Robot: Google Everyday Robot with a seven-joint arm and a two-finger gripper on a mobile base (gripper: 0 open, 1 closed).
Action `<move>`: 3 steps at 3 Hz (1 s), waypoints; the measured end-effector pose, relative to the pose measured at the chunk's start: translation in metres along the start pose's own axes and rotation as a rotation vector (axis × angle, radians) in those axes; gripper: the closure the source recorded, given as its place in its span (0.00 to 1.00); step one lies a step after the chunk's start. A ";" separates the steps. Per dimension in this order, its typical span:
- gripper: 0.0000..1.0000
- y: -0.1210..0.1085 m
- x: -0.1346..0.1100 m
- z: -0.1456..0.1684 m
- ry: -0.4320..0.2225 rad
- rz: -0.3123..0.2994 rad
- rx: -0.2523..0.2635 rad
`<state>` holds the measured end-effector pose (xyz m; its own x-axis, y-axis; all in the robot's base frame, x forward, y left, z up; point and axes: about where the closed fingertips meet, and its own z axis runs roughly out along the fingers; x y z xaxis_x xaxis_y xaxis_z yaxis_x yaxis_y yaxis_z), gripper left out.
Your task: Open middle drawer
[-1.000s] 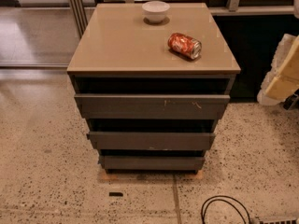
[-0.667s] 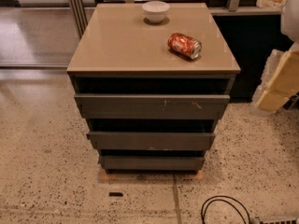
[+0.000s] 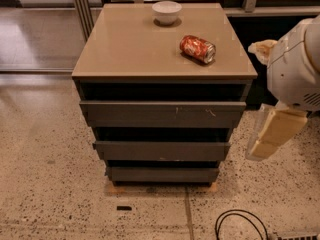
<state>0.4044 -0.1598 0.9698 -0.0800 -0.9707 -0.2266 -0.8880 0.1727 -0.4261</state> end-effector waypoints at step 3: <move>0.00 0.021 0.038 0.112 0.047 0.048 -0.064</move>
Offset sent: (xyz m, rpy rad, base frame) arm 0.0401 -0.0201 -0.1291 -0.0393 0.0706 -0.0476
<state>0.4335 -0.1741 0.8538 -0.1426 -0.9686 -0.2036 -0.9097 0.2093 -0.3586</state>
